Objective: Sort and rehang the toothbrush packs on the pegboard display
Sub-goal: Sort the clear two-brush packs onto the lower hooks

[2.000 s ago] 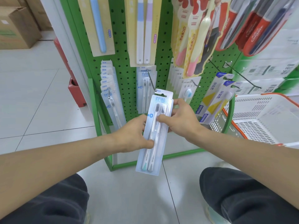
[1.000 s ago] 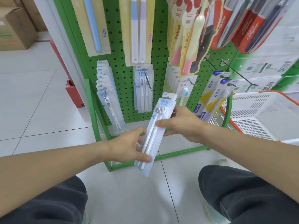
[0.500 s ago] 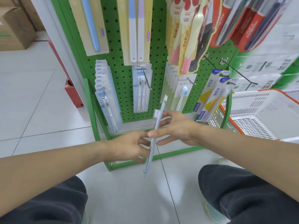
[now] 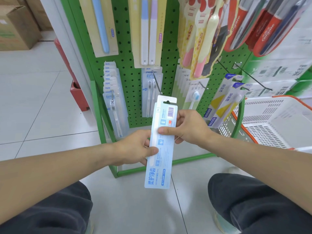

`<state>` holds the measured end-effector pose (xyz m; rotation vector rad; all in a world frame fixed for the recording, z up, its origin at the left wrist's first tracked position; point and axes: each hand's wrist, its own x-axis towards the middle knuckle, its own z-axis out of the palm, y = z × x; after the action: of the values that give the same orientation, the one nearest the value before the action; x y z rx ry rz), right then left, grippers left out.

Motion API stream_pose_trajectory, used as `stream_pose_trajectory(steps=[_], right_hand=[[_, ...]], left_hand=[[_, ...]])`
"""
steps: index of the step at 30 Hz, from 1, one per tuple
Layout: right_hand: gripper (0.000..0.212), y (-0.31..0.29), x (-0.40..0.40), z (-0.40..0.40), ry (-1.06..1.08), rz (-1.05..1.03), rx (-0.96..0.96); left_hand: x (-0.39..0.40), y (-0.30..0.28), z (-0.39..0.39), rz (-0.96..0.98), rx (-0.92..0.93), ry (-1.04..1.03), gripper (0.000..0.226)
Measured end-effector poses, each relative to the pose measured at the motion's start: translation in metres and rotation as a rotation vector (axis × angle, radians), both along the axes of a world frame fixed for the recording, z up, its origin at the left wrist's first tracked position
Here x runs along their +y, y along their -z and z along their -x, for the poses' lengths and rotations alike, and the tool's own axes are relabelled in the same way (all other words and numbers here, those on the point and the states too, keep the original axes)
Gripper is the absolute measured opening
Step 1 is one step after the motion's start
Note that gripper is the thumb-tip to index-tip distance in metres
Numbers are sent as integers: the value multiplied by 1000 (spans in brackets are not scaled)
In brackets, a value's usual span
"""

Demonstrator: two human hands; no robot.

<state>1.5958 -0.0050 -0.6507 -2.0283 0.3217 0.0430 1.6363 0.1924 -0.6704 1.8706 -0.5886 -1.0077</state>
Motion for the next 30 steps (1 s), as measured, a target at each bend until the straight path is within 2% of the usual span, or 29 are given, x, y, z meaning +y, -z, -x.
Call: stream_pose_trajectory(steps=[3,7,11,14,17,22,26,30], right_hand=[[58,0,-4,-3,19,14,-68],[59,-3,-7,-5,18,-49,-158],[31,-5,-9,-7,62,-64,-229],[24,-5,-11,-8,90,-96,-242],[26,-3,-13,-8,96,-72,-222],[40,0,-14,-5,77,-127,-149],[58,4,-9,-4,-80,-81,-76],[47,6,-6,-2,-93,-154,-55]], left_hand=[[2,-2,-1,-28,7,39,30],[3,-4,-1,-61,3,76,27],[3,-7,0,-73,-5,89,27],[3,-9,1,-92,-9,103,27],[2,-12,2,-77,17,57,30],[3,-13,2,-58,-12,-37,19],[0,-14,5,-42,-25,-142,37],[0,-10,4,-113,-136,-136,36]])
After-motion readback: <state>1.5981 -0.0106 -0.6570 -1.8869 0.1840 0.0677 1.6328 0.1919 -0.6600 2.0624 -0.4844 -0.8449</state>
